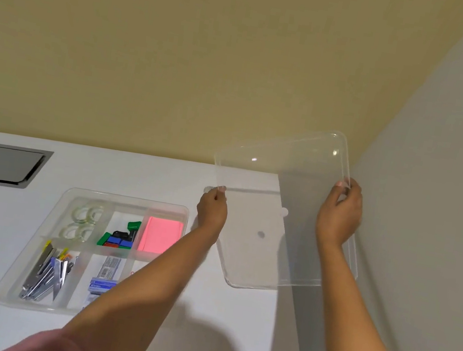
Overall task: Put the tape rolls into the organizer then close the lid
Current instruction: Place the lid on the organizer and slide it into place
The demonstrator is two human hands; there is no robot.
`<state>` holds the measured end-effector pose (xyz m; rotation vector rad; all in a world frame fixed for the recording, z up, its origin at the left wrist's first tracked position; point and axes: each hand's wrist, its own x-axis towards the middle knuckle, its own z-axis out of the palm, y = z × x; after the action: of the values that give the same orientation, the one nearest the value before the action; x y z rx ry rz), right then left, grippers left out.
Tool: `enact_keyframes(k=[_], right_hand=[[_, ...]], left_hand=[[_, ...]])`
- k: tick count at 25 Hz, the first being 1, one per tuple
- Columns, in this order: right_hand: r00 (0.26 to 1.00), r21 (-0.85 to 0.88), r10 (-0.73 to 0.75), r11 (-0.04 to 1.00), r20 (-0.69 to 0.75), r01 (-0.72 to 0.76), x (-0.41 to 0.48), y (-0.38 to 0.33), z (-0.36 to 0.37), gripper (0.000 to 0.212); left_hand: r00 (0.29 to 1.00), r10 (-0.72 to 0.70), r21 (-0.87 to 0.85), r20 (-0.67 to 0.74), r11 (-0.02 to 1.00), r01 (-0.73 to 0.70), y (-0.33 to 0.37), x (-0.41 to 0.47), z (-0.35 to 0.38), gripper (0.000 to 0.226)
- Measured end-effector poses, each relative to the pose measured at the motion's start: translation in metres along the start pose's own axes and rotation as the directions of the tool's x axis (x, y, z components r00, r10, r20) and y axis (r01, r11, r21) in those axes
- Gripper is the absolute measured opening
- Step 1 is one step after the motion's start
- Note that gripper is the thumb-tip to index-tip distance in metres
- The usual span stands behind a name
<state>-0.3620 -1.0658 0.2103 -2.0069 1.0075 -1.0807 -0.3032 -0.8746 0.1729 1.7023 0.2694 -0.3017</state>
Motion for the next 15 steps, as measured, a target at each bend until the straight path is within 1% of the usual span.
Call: enact_keyframes(k=[1, 3, 4, 5, 6, 7, 8, 9, 10, 11, 12, 13, 14, 15], right_hand=[[0.999, 0.001, -0.021, 1.0, 0.031, 0.021, 0.0, -0.006, -0.002, 0.036], [0.981, 0.026, -0.067, 0.998, 0.183, 0.063, -0.004, -0.017, -0.004, 0.046], [0.952, 0.031, -0.092, 0.996, 0.291, 0.087, -0.008, -0.022, -0.006, 0.051], [0.909, -0.006, -0.107, 0.993, 0.402, 0.12, -0.013, -0.028, -0.007, 0.054], [0.853, -0.094, -0.099, 0.981, 0.513, 0.17, -0.019, -0.034, -0.009, 0.056], [0.781, -0.193, -0.066, 0.953, 0.621, 0.234, -0.026, -0.042, -0.011, 0.058], [0.685, -0.245, -0.034, 0.92, 0.728, 0.307, -0.034, -0.052, -0.015, 0.061], [0.56, -0.226, -0.013, 0.907, 0.829, 0.356, -0.041, -0.064, -0.02, 0.065], [0.417, -0.16, -0.006, 0.919, 0.909, 0.361, -0.048, -0.078, -0.026, 0.071], [0.279, -0.081, -0.019, 0.936, 0.96, 0.342, -0.055, -0.092, -0.032, 0.078], [0.16, -0.007, -0.05, 0.942, 0.986, 0.336, -0.063, -0.106, -0.038, 0.083], [0.067, 0.059, -0.089, 0.931, 0.994, 0.359, -0.071, -0.12, -0.043, 0.085], [0.018, 0.117, -0.135, 0.91, 0.991, 0.398, -0.079, -0.133, -0.045, 0.085], [0.019, 0.168, -0.196, 0.88, 0.98, 0.444, -0.088, -0.144, -0.045, 0.083]], left_hand=[[1.0, 0.019, -0.081, 0.005, 0.997, -0.018, 0.01, -0.003, -0.01, 0.036], [0.998, 0.058, -0.191, 0.027, 0.98, -0.052, 0.032, -0.005, -0.032, 0.033], [0.997, 0.068, -0.237, 0.041, 0.97, -0.057, 0.043, -0.005, -0.042, 0.033], [0.996, 0.065, -0.282, 0.056, 0.958, -0.047, 0.054, -0.004, -0.053, 0.033], [0.996, 0.048, -0.323, 0.074, 0.946, -0.021, 0.063, -0.003, -0.063, 0.033], [0.995, 0.016, -0.365, 0.095, 0.931, 0.02, 0.072, -0.003, -0.073, 0.035], [0.993, -0.018, -0.411, 0.117, 0.909, 0.065, 0.077, -0.002, -0.083, 0.037], [0.991, -0.048, -0.455, 0.127, 0.885, 0.101, 0.082, -0.002, -0.093, 0.041], [0.99, -0.07, -0.494, 0.121, 0.861, 0.121, 0.085, -0.002, -0.104, 0.046], [0.992, -0.085, -0.523, 0.099, 0.843, 0.124, 0.088, -0.001, -0.114, 0.05], [0.993, -0.095, -0.544, 0.065, 0.831, 0.115, 0.09, 0.0, -0.123, 0.054], [0.994, -0.107, -0.557, 0.031, 0.823, 0.106, 0.092, 0.001, -0.133, 0.058], [0.993, -0.119, -0.575, 0.006, 0.812, 0.101, 0.095, 0.002, -0.143, 0.062], [0.991, -0.132, -0.6, -0.008, 0.794, 0.101, 0.098, 0.003, -0.155, 0.065]])
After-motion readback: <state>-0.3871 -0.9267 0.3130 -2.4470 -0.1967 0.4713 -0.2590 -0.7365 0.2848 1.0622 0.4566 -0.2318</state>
